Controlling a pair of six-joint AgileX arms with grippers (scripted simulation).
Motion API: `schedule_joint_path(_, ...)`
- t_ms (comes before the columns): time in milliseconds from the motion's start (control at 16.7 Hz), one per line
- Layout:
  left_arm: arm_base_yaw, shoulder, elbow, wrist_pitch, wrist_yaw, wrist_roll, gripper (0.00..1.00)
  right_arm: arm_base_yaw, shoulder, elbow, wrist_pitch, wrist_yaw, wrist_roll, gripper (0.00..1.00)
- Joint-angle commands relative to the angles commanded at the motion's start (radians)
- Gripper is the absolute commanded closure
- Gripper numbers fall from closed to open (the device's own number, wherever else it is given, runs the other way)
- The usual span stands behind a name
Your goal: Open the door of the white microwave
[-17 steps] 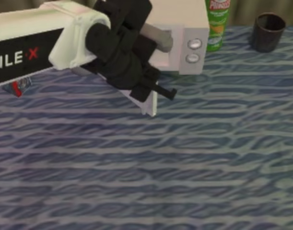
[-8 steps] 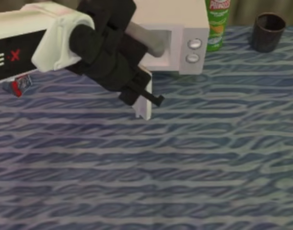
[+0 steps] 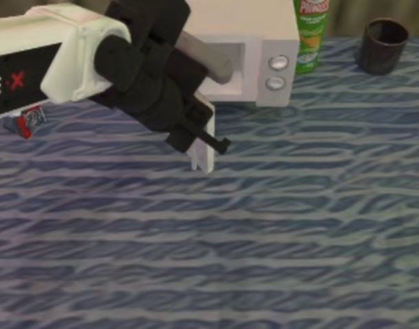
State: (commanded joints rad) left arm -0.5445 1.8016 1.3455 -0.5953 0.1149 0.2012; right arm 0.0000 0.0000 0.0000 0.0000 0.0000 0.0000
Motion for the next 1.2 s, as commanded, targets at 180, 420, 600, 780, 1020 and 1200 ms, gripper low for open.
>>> schedule_joint_path(180,0.0,0.0,0.0,0.0,0.0,0.0,1.0,0.0,0.0,0.0,0.0,0.0,0.0,0.0)
schedule_joint_path(420,0.0,0.0,0.0,0.0,0.0,0.0,1.0,0.0,0.0,0.0,0.0,0.0,0.0,0.0)
schedule_joint_path(600,0.0,0.0,0.0,0.0,0.0,0.0,1.0,0.0,0.0,0.0,0.0,0.0,0.0,0.0)
schedule_joint_path(780,0.0,0.0,0.0,0.0,0.0,0.0,1.0,0.0,0.0,0.0,0.0,0.0,0.0,0.0)
schedule_joint_path(1020,0.0,0.0,0.0,0.0,0.0,0.0,1.0,0.0,0.0,0.0,0.0,0.0,0.0,0.0)
schedule_joint_path(1200,-0.004,-0.001,-0.002,0.0,0.007,0.0,1.0,0.0,0.0,0.0,0.0,0.0,0.0,0.0)
